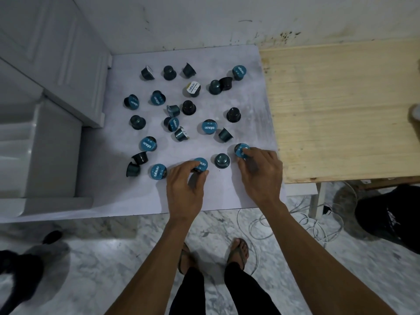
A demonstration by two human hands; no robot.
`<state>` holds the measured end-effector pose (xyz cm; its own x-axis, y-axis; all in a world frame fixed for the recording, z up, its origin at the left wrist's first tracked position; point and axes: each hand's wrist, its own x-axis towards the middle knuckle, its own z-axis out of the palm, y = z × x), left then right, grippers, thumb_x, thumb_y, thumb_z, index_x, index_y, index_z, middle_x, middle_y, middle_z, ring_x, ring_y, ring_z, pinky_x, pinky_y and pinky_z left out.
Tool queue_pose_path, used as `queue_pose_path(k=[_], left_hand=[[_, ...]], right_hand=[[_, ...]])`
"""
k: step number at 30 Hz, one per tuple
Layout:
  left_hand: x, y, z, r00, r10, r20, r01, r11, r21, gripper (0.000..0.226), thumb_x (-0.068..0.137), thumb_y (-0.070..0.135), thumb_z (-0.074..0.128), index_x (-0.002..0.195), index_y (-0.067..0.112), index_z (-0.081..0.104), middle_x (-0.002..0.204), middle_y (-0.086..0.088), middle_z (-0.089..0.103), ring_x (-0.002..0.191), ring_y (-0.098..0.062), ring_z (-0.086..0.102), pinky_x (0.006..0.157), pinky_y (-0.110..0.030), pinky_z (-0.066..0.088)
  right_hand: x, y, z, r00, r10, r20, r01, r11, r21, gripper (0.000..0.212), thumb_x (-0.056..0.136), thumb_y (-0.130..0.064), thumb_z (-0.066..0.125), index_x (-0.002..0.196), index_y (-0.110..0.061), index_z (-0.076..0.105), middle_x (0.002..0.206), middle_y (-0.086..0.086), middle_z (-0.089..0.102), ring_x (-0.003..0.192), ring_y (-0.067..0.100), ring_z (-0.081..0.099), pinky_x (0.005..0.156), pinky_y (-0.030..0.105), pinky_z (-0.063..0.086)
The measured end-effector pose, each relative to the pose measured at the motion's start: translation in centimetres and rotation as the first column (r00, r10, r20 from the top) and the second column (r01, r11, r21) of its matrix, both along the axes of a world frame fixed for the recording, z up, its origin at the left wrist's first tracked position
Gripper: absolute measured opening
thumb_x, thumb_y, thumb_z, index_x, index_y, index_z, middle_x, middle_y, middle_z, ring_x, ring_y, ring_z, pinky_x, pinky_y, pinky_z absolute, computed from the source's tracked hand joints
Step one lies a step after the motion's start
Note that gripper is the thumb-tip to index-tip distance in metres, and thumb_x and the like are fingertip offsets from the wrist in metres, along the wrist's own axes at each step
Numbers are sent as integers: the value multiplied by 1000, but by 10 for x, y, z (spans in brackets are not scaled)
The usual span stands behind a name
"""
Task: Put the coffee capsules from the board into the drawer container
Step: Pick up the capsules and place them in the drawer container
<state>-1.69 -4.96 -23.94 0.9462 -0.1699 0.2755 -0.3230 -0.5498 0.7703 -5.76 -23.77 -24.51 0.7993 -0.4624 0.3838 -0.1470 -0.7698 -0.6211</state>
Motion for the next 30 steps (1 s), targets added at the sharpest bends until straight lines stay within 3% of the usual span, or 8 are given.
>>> queue_pose_path(k=[6,9,11,14,16,19,23,30], left_hand=[[-10,4,49,999,13,-33,-16,994,-112,21,79,14,79,98,11,70,100,6,69,91,-18,63,68,-16,48],[-11,20,82,998,50,-43,-55,988,-141,19,80,19,78,97,20,70,98,14,67,85,-14,64,54,-26,48],[-10,37,105,994,87,-58,-96,983,-159,20,80,18,79,98,20,71,96,9,69,81,-12,63,49,-25,46],[-4,71,145,989,136,-55,-143,978,-152,23,78,14,79,99,19,72,94,5,70,79,-6,62,54,-9,38],[0,100,170,988,147,-39,-152,975,-160,23,78,12,79,99,18,72,93,5,69,77,-6,61,55,-6,36],[10,158,198,985,171,23,-166,975,-146,25,78,10,79,101,17,72,92,6,69,76,-6,61,53,-7,39],[30,259,214,971,221,89,-214,973,-83,27,77,15,81,101,20,71,89,6,69,75,-8,63,53,-23,50],[65,421,223,963,265,44,-265,964,-10,23,77,24,80,99,23,71,84,7,68,72,-9,63,59,-35,56]], right_hand=[[-1,15,42,999,-5,43,0,994,110,21,83,-18,75,103,-10,72,104,4,72,85,23,63,73,31,52],[-1,32,77,995,27,100,-45,982,184,23,82,-16,77,103,-9,72,105,4,71,73,16,61,66,15,47],[1,48,102,988,44,147,-76,974,216,22,81,-16,78,102,-10,72,104,5,71,66,10,58,63,10,45],[10,81,141,974,62,219,-123,954,274,19,81,-18,78,98,-11,72,101,2,72,58,10,58,58,23,53],[17,107,164,963,94,253,-156,960,234,18,80,-19,79,96,-12,72,98,-3,72,52,12,56,54,26,52],[32,150,189,945,148,292,-215,953,214,19,80,-17,79,96,-11,72,96,-1,72,57,7,56,55,17,48],[60,219,208,920,190,342,-263,948,181,20,79,-14,80,96,-8,72,95,1,73,53,8,54,54,25,51],[80,343,206,927,266,264,-308,942,136,20,78,-17,80,96,-10,72,85,-5,69,51,10,51,57,5,40]])
